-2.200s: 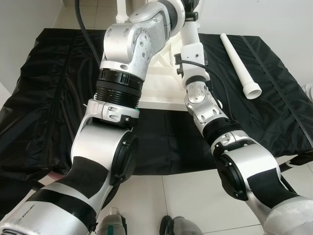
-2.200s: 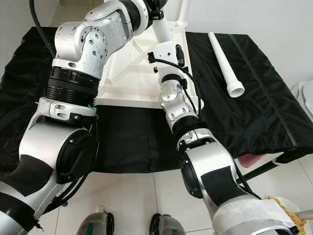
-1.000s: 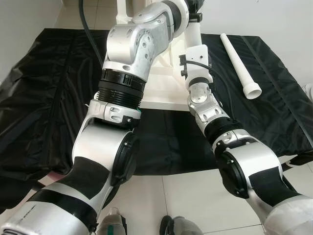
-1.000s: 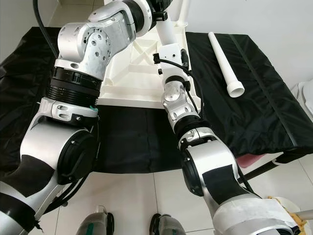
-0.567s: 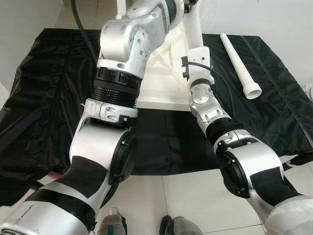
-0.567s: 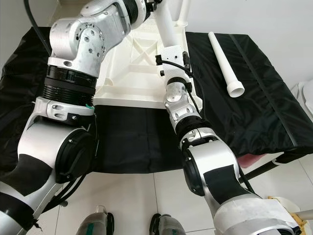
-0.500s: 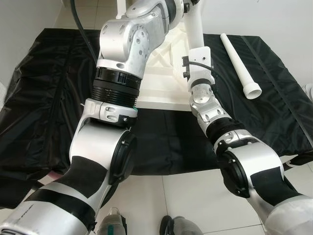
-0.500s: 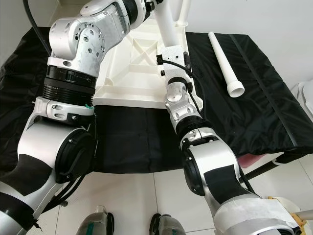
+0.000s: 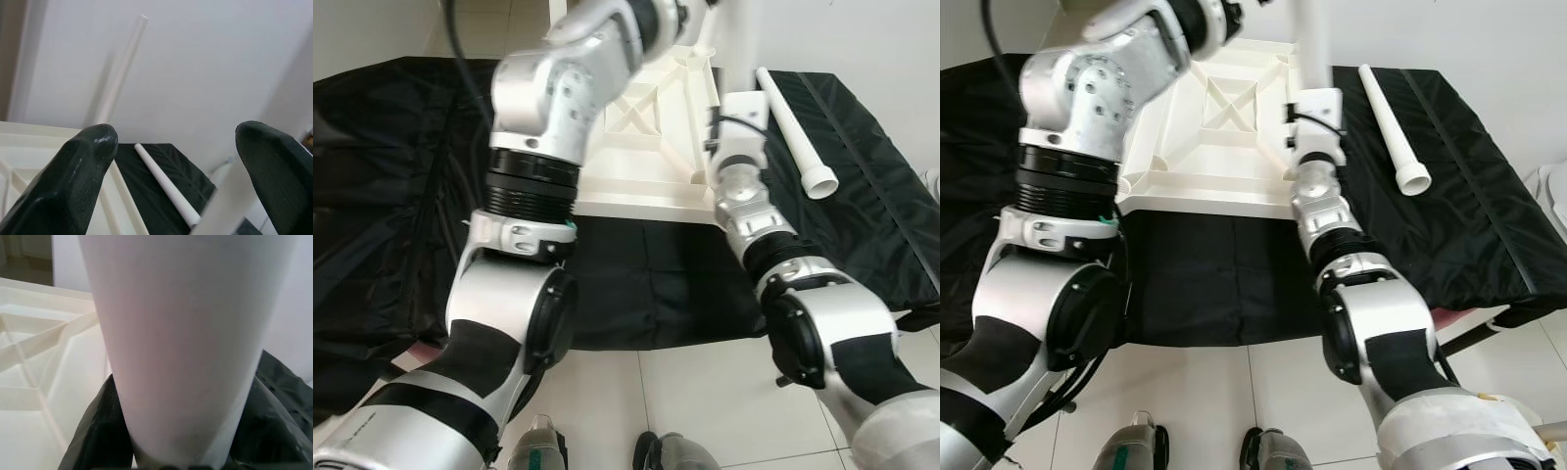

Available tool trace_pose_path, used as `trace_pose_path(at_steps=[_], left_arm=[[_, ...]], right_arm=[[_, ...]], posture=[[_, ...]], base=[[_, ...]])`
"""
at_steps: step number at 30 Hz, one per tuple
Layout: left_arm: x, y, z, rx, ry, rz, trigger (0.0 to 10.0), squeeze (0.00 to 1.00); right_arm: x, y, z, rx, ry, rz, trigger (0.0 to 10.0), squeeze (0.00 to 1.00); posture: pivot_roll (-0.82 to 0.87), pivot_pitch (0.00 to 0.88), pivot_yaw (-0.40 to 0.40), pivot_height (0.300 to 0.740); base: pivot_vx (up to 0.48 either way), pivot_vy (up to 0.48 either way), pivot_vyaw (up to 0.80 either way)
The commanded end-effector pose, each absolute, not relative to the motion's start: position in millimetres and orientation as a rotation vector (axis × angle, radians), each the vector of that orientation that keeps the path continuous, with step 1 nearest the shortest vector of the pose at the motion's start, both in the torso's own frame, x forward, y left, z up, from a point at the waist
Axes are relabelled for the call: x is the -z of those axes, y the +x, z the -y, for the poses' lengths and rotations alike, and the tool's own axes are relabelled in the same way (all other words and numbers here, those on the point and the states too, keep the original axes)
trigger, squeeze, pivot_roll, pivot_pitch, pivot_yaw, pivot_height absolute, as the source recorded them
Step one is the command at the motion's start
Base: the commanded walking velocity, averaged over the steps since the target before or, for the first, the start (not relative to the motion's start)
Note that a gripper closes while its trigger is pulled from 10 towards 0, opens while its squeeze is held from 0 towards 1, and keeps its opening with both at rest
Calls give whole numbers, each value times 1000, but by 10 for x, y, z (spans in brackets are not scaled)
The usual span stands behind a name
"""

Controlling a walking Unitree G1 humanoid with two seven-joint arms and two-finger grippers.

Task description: Building children table

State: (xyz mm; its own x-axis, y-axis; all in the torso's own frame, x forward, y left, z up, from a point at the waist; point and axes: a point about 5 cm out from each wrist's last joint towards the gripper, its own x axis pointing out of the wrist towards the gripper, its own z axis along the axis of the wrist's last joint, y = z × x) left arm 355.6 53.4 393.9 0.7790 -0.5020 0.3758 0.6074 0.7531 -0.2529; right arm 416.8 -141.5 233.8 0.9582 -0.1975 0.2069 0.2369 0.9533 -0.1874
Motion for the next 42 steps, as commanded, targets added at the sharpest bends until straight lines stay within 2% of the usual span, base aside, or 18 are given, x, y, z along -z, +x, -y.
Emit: trace_pose_path(at_steps=[1,6,12,16,20,23,27,33,42], left_arm=[[-3925,3541,-581,635,-381,299,10000,0],[-3803,3588,-767,565,-342,282,10000,0],[-3362,3747,-1104,395,-178,199,10000,0],[-3153,3742,-1185,362,-52,169,10000,0],[-3074,3721,-1198,369,-22,155,10000,0],[-2980,3651,-1143,364,152,231,10000,0],[-2921,3593,-1058,416,210,249,10000,0],[-2708,3431,-752,605,303,246,10000,0],[-2509,3367,-556,787,459,225,10000,0]], right_arm=[[-2379,4178,1447,214,-188,184,10000,0],[-2427,4178,1553,214,-149,192,10000,0],[-2429,4148,1626,111,34,203,10000,0],[-2413,4103,1683,75,64,218,10000,0],[-2412,4073,1697,49,66,232,10000,0],[-2411,3956,1720,-7,46,299,10000,0],[-2412,3876,1711,-58,72,325,10000,0],[-2365,3714,1667,-112,89,347,10000,0],[-2412,3654,1748,-90,80,359,10000,0]], posture=[[104,56,-49,740],[105,58,-51,740],[102,50,-50,740],[89,45,-45,740],[88,43,-43,740],[82,39,-40,740],[82,39,-38,740],[80,31,-37,740],[80,41,-30,740]], base=[[0,0,0],[0,0,0],[0,0,0],[0,0,0],[0,0,0],[0,0,0],[0,0,0],[0,0,0],[0,0,0]])
